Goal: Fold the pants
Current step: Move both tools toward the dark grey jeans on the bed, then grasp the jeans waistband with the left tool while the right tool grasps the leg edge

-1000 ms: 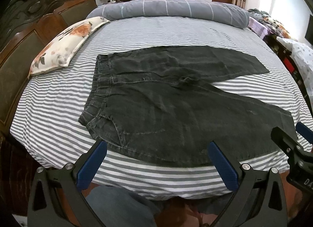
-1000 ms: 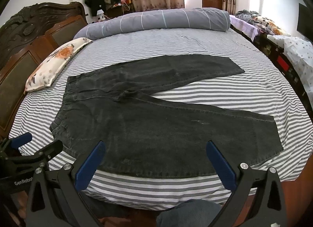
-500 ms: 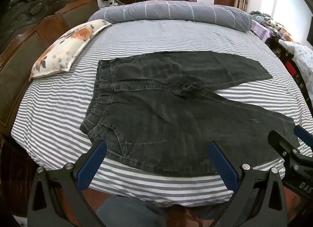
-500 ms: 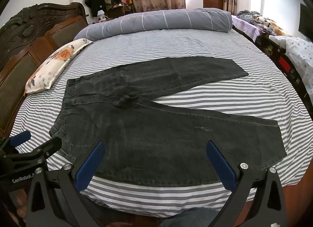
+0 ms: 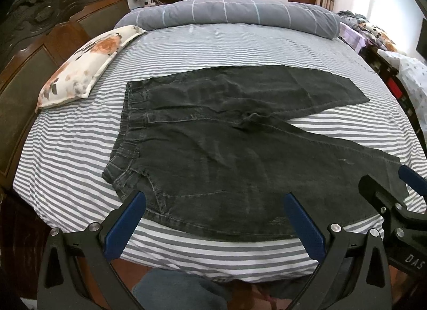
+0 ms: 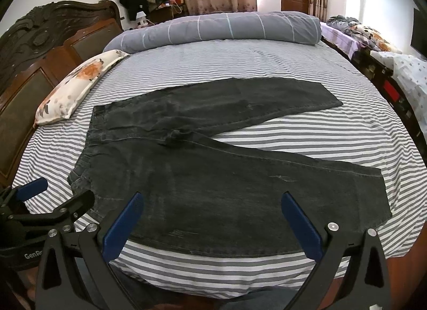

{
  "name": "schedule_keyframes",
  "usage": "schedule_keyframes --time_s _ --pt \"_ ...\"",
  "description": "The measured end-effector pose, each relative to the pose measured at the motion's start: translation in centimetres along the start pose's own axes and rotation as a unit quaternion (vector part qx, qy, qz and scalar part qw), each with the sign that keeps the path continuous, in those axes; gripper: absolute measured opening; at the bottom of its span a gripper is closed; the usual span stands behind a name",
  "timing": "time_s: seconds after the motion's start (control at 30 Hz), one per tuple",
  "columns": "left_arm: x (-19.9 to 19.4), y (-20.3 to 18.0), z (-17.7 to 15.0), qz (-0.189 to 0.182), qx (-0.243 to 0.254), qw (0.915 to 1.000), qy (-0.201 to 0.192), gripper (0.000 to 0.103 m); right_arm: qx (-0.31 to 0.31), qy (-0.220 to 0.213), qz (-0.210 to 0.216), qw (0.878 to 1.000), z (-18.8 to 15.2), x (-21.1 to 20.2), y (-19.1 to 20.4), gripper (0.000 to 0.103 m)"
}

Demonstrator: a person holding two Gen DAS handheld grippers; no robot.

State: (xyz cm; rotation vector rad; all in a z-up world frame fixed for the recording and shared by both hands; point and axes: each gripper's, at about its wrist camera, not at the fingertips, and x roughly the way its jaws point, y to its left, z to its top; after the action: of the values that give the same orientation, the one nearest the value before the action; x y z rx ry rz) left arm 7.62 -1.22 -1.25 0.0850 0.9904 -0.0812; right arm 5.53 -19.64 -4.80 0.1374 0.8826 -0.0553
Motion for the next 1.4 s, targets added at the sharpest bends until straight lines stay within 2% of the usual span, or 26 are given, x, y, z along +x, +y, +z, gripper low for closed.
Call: schedule_keyframes --time_s 1.03,1.23,1.4 --pt "3.8 0.3 1.4 -0.008 -0.005 0.9998 0.016 0.103 0.014 0.010 -0.015 1.000 0.9 3.2 -2.0 0.102" --pt "5.0 2.2 2.2 -0.017 -0.023 0.9996 0.006 0.103 0.037 -0.008 -0.007 0.999 1.9 4.2 -3.0 0.102" --pt "6.6 6.1 4.0 -0.017 -0.051 0.9983 -0.019 0.100 0.048 -0.028 -0.002 0.998 4.5 6.0 -3.5 0.102"
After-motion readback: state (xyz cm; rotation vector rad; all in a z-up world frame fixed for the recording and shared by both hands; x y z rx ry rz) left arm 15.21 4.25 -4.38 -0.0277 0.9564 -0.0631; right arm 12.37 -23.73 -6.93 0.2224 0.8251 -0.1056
